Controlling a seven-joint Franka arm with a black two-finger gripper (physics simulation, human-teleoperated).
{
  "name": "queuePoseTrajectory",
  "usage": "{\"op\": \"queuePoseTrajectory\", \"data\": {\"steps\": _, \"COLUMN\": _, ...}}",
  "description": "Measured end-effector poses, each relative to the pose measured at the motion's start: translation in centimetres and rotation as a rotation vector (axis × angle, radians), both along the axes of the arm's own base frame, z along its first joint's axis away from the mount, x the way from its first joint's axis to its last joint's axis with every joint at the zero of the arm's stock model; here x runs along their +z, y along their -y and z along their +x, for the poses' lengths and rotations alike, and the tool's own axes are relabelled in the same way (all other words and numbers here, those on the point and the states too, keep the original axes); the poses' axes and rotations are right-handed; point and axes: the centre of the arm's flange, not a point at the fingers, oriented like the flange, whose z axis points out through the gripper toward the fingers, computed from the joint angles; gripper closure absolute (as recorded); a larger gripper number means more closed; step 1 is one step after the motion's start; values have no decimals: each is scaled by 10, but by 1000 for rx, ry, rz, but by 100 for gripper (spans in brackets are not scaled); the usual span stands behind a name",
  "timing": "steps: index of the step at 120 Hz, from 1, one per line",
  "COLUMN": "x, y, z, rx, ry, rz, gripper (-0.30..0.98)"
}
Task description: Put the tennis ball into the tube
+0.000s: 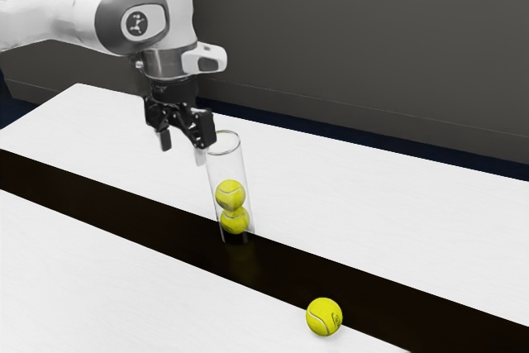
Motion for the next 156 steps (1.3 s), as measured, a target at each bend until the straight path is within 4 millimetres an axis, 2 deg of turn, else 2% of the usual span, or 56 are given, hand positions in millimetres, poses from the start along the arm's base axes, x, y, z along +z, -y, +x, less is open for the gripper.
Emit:
{"op": "queuePoseTrajectory", "data": {"steps": 17, "x": -62, "y": 72, "z": 10, "rx": -25, "ry": -53, "rz": 30, "gripper": 0}}
{"op": "queuePoseTrajectory", "data": {"steps": 31, "x": -109, "y": 127, "z": 10, "rx": -49, "ry": -74, "rz": 58, "gripper": 0}}
{"op": "queuePoseTrajectory", "data": {"steps": 50, "x": -154, "y": 158, "z": 16, "rx": -41, "ry": -68, "rz": 85, "gripper": 0}}
{"op": "queuePoseTrajectory", "data": {"steps": 71, "x": -185, "y": 187, "z": 16, "rx": -55, "ry": -36, "rz": 97, "gripper": 0}}
{"op": "queuePoseTrajectory", "data": {"steps": 85, "x": -203, "y": 216, "z": 11, "rx": -80, "ry": -12, "rz": 75, "gripper": 0}}
{"op": "queuePoseTrajectory", "data": {"steps": 112, "x": -234, "y": 241, "z": 9, "rx": -40, "ry": -2, "rz": 6, "gripper": 0}}
{"op": "queuePoseTrajectory", "data": {"steps": 126, "x": -254, "y": 244, "z": 11, "rx": -21, "ry": -9, "rz": -6, "gripper": 0}}
{"op": "queuePoseTrajectory", "data": {"steps": 137, "x": -264, "y": 243, "z": 2, "rx": -15, "ry": -25, "rz": -15, "gripper": 0}}
{"op": "queuePoseTrajectory", "data": {"steps": 156, "x": -269, "y": 246, "z": -4, "rx": -8, "ry": -32, "rz": -31, "gripper": 0}}
